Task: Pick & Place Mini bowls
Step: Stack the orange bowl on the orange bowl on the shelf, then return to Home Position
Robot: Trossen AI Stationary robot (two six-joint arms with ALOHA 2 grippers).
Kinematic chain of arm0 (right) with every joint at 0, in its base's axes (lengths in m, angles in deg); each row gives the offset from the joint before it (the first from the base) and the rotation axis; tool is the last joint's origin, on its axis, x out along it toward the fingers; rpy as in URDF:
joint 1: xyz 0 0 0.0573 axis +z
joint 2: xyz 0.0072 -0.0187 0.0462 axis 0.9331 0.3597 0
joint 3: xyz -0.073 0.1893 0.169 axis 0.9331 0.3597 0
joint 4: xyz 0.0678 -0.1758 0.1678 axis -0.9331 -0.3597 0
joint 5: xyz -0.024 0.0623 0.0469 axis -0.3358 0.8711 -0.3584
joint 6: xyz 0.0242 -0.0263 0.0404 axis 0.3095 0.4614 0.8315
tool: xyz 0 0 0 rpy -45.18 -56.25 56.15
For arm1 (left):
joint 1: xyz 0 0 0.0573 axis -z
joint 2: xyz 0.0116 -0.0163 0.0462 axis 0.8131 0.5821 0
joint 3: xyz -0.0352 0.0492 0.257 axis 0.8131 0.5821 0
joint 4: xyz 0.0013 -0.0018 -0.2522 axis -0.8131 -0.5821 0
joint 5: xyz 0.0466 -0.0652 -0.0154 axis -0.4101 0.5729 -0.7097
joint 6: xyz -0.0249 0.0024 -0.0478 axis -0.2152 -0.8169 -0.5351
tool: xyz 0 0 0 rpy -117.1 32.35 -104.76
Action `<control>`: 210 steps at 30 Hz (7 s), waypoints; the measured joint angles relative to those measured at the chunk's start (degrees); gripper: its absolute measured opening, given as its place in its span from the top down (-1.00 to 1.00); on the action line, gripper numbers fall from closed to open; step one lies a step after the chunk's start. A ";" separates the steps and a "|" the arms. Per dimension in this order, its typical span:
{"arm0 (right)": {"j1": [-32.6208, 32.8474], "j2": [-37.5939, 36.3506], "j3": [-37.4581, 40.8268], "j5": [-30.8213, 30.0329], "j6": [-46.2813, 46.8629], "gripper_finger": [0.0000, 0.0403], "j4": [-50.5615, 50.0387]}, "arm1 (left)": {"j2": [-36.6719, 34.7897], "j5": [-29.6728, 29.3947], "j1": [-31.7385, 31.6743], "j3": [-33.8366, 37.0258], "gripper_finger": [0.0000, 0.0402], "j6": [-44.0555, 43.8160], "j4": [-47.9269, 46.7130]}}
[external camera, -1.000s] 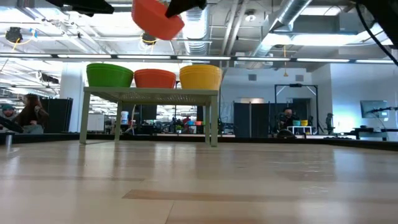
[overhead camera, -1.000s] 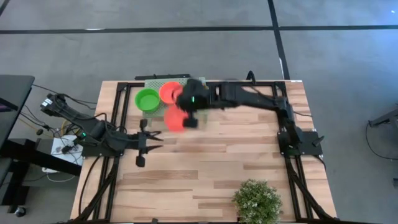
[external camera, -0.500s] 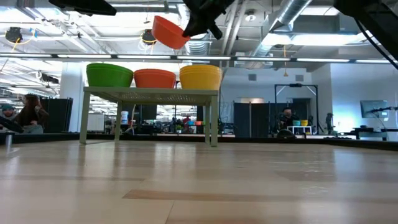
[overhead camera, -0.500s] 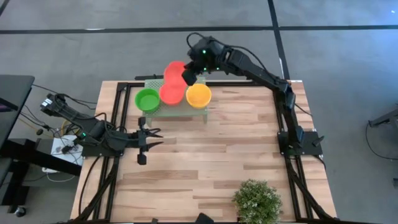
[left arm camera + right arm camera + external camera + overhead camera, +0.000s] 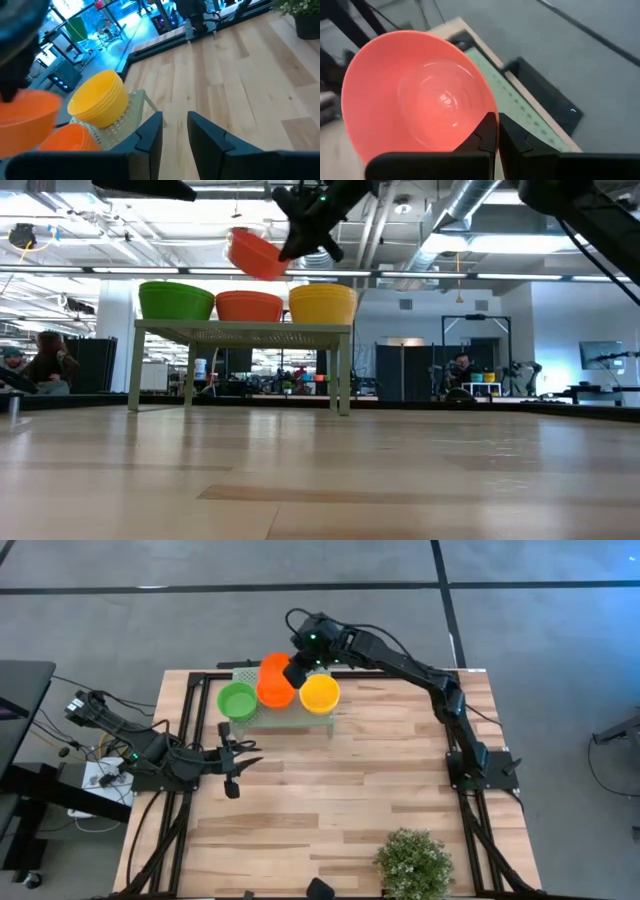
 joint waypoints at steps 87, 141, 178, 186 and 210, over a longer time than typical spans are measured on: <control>26.69 -93.67 110.22 -2.47 -11.72 0.82 42.16 | -43.91 8.28 0.22 15.02 0.54 -9.46 -1.00; 26.51 -123.21 127.12 -2.19 -22.32 0.85 39.87 | -45.51 30.92 -24.45 37.42 0.54 -7.82 24.90; 26.53 -123.21 127.10 -2.21 -22.32 0.85 39.87 | -45.42 30.95 -24.90 37.40 0.54 -8.00 25.63; 26.53 -123.21 127.10 -2.21 -22.31 0.84 39.85 | -45.42 30.97 -24.90 37.40 0.54 -8.00 25.66; 26.53 -123.21 127.07 -2.21 -22.32 0.84 39.87 | -45.42 30.97 -24.90 37.40 0.54 -8.00 25.66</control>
